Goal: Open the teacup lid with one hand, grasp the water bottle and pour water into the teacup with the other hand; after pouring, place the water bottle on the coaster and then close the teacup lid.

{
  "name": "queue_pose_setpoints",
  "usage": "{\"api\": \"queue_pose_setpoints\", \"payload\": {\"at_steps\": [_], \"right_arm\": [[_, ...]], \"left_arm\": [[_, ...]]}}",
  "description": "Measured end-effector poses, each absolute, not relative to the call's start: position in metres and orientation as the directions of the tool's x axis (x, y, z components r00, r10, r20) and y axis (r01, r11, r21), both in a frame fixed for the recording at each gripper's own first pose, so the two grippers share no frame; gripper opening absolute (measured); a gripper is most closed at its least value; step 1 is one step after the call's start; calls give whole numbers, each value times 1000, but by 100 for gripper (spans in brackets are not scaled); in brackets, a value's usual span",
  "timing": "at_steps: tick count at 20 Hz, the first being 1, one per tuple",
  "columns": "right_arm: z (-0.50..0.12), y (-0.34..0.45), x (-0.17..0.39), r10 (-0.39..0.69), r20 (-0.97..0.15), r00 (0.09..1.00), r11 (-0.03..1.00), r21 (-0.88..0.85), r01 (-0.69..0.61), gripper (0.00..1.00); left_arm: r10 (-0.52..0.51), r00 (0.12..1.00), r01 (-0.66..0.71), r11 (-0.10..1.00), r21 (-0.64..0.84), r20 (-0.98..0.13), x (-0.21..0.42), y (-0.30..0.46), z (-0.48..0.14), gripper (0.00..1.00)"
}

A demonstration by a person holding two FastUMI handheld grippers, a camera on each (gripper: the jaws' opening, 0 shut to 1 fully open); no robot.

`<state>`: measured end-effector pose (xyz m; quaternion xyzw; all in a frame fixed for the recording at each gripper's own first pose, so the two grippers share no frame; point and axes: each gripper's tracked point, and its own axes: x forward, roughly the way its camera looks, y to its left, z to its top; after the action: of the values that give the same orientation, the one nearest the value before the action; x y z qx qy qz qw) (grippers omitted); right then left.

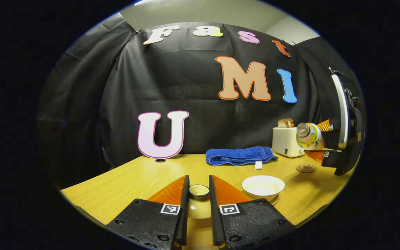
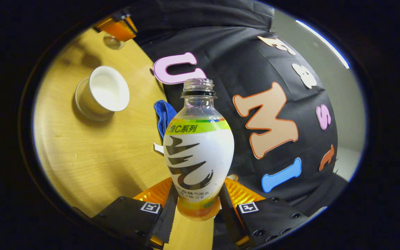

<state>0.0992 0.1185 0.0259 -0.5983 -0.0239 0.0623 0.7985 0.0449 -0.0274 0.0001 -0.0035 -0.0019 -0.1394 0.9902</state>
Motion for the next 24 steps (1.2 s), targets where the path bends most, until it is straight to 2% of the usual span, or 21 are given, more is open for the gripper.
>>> {"api": "queue_pose_setpoints", "payload": {"at_steps": [9, 17, 24], "right_arm": [[1, 132, 104, 155, -25, 988, -9, -1000, -23, 67], [0, 148, 119, 173, -2, 985, -125, -992, 20, 67], [15, 163, 116, 227, 77, 971, -260, -956, 137, 66]], "left_arm": [[-276, 961, 276, 961, -7, 5, 45, -27, 0, 26], [-280, 960, 281, 960, -8, 5, 45, -28, -1, 27], [-281, 960, 282, 960, -8, 6, 45, -28, -1, 27]]}}
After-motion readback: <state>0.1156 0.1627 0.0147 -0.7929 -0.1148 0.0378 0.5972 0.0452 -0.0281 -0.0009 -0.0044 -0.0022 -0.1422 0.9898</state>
